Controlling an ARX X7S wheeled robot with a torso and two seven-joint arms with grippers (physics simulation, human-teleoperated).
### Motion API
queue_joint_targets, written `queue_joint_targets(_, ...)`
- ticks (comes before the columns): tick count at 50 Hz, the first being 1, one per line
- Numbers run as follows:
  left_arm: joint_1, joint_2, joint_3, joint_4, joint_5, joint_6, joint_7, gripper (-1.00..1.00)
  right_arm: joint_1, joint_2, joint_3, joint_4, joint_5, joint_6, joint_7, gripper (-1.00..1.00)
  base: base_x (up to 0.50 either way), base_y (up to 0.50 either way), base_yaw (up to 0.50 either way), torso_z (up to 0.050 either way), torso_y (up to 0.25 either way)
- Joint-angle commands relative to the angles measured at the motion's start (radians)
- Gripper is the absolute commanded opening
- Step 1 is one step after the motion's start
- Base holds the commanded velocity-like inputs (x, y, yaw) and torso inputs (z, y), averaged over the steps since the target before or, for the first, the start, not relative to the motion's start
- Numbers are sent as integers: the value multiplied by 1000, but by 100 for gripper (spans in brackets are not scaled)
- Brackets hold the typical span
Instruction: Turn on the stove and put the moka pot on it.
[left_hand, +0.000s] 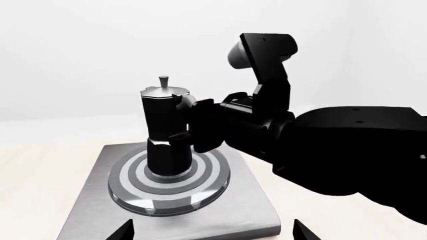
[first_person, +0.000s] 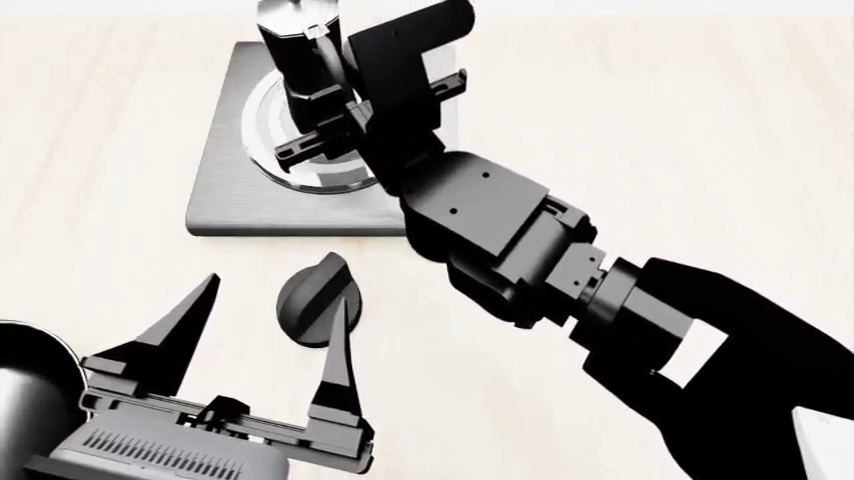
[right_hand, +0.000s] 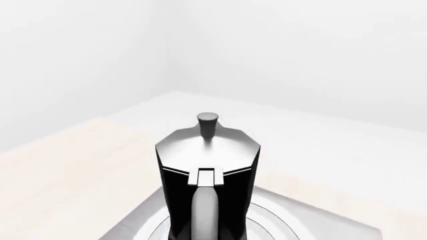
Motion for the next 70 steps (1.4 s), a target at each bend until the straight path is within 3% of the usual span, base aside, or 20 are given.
queue_joint_targets(1, -4, -4, -1, 8, -6, -2, -6, 100, 2, -7, 17, -3, -44, -3, -5, -100, 0, 0, 0, 0, 0)
queue_joint_targets(20, -2, -7, 0, -3, -3, 12, -6, 100, -38, -31, 2, 69, -57, -27, -34, -100, 0, 0, 0, 0, 1)
queue_joint_targets(48, -7, -10, 7, 3, -5, 10, -14, 100, -50, 0, -3, 1, -46, -13, -4, -100, 0, 0, 0, 0, 0)
queue_joint_targets(49, -8, -10, 6, 4, -7, 11, -14, 100, -51, 7, -5, -13, -46, -11, 1, 100, 0, 0, 0, 0, 0)
queue_joint_targets(70, -15, -8, 18, 16, -2, 2, -19, 100, -49, 136, -28, -255, -40, 56, 95, 100, 0, 0, 0, 0, 0)
